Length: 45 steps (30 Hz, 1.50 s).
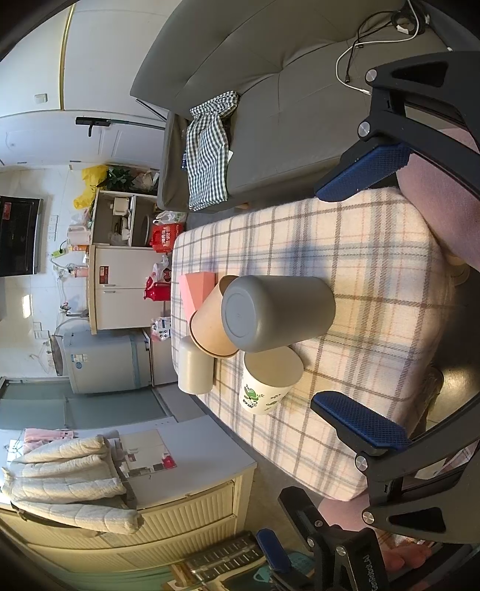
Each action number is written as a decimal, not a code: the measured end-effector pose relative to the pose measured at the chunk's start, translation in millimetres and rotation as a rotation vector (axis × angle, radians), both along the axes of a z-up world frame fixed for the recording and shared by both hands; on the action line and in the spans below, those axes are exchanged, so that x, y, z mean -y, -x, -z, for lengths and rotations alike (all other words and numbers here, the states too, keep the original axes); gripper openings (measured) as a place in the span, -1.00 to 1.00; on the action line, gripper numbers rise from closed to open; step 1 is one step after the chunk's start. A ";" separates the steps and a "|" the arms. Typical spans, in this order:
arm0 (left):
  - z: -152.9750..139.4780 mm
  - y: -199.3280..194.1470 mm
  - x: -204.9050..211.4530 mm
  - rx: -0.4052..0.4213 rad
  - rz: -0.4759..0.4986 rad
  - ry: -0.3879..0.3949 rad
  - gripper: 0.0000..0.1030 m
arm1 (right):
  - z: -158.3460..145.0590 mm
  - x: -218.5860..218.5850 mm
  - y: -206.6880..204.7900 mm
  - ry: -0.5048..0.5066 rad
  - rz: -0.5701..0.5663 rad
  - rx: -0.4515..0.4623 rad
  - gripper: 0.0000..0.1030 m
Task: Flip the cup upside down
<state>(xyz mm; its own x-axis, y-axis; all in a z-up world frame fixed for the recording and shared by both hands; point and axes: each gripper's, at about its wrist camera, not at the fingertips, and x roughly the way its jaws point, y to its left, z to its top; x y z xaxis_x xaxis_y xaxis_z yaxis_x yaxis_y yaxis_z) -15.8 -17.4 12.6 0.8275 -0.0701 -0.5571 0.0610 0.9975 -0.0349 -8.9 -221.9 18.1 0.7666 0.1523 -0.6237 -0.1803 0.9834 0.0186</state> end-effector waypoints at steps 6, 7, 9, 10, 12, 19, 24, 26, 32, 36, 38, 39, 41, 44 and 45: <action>-0.2 0.0 0.7 -0.001 -0.002 0.002 1.00 | 0.0 0.0 0.0 0.000 -0.001 0.001 1.00; -0.2 0.0 0.7 -0.001 -0.002 0.001 1.00 | 0.4 -0.1 -0.3 0.000 -0.001 0.000 1.00; -0.2 0.1 0.7 -0.001 -0.001 0.001 1.00 | 0.0 0.1 0.0 0.000 -0.001 0.000 1.00; -0.3 0.0 0.7 -0.001 -0.001 0.001 1.00 | 0.0 0.1 0.0 0.000 -0.001 0.000 1.00; -0.3 0.1 0.7 -0.001 -0.001 0.001 1.00 | 0.3 0.0 -0.1 0.001 -0.001 -0.001 1.00; -0.4 0.0 0.8 -0.001 -0.002 0.001 1.00 | 1.8 -0.3 -0.3 0.001 -0.001 -0.002 1.00; -0.4 0.0 0.9 -0.001 -0.002 0.001 1.00 | 2.1 -0.2 -0.4 0.001 0.000 -0.004 1.00; 0.3 0.1 -0.3 -0.001 -0.002 0.001 1.00 | 1.9 -0.1 -0.3 0.001 -0.001 -0.003 1.00; -0.3 -0.1 0.6 -0.002 -0.001 0.001 1.00 | 2.2 -0.1 -0.4 0.001 -0.001 -0.004 1.00; -0.5 -0.1 0.8 -0.001 -0.002 0.000 1.00 | 2.2 -0.1 -0.3 0.001 -0.001 -0.004 1.00; 0.0 -0.3 0.1 -0.003 -0.002 0.000 1.00 | 2.5 -0.2 -0.6 0.001 -0.002 -0.005 1.00; -0.5 -0.1 0.8 -0.003 -0.002 -0.001 1.00 | 3.1 -0.3 -0.8 0.001 -0.001 -0.006 1.00; 0.4 0.1 -0.6 -0.004 -0.003 0.000 1.00 | 3.4 -0.2 -0.9 0.000 -0.001 -0.006 1.00; 0.4 0.0 -0.5 -0.004 -0.002 -0.001 1.00 | 5.4 -0.6 -1.6 0.000 -0.001 -0.011 1.00; -0.1 -0.2 0.1 -0.004 -0.002 -0.001 1.00 | 5.4 -0.9 -1.8 0.000 0.000 -0.011 1.00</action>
